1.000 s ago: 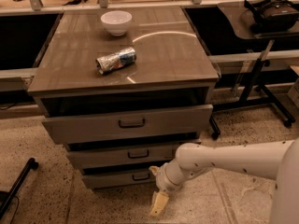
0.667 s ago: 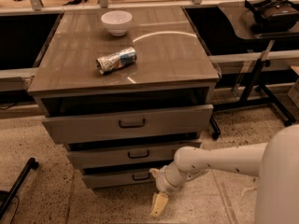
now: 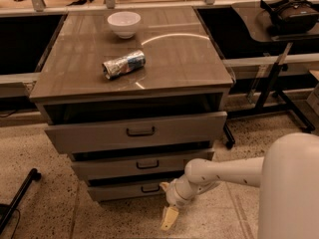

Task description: Open bottom drawer

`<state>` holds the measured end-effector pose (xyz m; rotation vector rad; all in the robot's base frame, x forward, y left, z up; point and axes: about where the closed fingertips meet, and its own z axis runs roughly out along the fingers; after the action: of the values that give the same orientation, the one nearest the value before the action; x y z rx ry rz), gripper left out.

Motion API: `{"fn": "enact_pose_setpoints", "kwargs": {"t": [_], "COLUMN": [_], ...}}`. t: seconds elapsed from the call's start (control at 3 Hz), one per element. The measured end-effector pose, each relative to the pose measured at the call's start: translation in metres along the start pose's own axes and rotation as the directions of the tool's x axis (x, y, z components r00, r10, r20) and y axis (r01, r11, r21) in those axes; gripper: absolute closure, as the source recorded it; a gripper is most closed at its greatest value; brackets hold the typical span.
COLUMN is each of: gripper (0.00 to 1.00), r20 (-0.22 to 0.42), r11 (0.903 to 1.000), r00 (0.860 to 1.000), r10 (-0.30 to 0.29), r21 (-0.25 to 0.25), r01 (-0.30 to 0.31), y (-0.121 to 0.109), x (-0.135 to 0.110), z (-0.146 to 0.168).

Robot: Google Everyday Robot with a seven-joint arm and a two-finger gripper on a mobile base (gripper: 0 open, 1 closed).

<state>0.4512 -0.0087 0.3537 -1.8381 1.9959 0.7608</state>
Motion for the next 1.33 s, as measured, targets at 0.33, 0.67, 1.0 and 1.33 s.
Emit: {"fn": "enact_pose_setpoints", "kwargs": {"t": [0.33, 0.67, 1.0, 1.33], "gripper": [0.0, 0.0, 0.0, 0.0], "r20": [-0.016, -0.043, -0.094, -0.122], "r11": [0.9998, 0.9979, 0.993, 0.988], "r00": [1.0, 0.999, 0.994, 0.991], "r10": [0.002, -0.029, -0.052, -0.05], "r21": [0.02, 0.057, 0.101, 0.139], "r01": [-0.001, 0.032, 0.061, 0.067], "y": [-0.012, -0.033, -0.054, -0.075], "x": [0.011, 0.032, 0.057, 0.082], "z": [0.012, 0.027, 0.041, 0.054]}}
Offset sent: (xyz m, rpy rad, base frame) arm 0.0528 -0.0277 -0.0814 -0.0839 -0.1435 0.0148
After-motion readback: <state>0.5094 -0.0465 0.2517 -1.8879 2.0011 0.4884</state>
